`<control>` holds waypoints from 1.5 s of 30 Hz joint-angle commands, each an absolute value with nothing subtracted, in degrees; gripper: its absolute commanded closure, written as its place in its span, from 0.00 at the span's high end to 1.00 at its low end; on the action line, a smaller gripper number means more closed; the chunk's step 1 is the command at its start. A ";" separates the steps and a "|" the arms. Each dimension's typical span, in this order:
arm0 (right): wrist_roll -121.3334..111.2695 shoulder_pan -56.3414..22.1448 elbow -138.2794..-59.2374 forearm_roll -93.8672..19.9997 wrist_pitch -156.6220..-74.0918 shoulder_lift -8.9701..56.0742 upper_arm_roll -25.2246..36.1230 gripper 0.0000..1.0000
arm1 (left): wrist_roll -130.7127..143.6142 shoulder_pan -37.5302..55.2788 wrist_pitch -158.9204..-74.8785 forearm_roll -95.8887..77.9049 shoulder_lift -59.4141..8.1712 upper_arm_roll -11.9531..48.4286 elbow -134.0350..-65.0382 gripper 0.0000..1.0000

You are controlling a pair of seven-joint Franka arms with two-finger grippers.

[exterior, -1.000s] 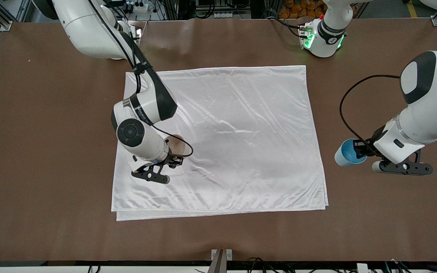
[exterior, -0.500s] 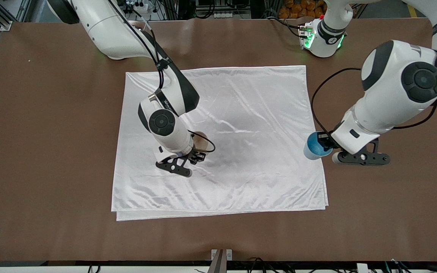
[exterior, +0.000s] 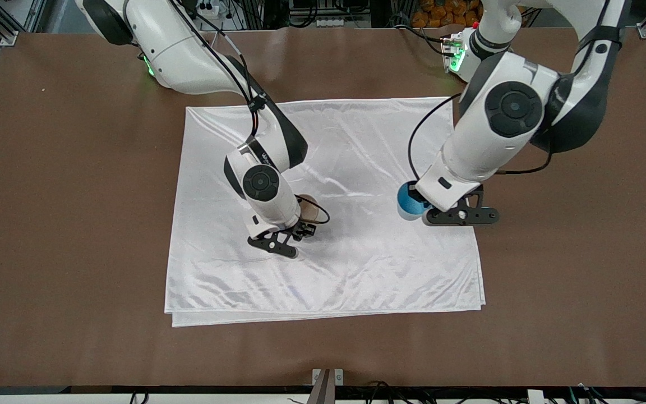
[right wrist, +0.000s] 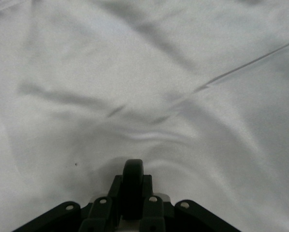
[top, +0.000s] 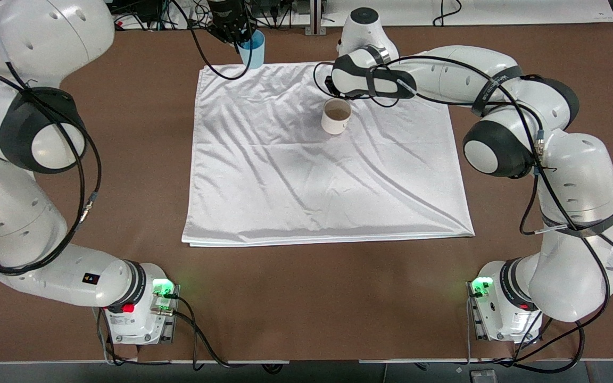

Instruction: Place blue cup into white mug on cloth

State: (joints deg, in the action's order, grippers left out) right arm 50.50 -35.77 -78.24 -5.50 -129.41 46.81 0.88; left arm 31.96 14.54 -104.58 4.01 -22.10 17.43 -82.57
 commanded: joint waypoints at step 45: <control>13.73 -16.53 -76.20 -3.25 -122.52 46.93 6.86 1.00 | 62.05 37.26 -114.52 13.54 -34.98 15.39 -80.95 0.00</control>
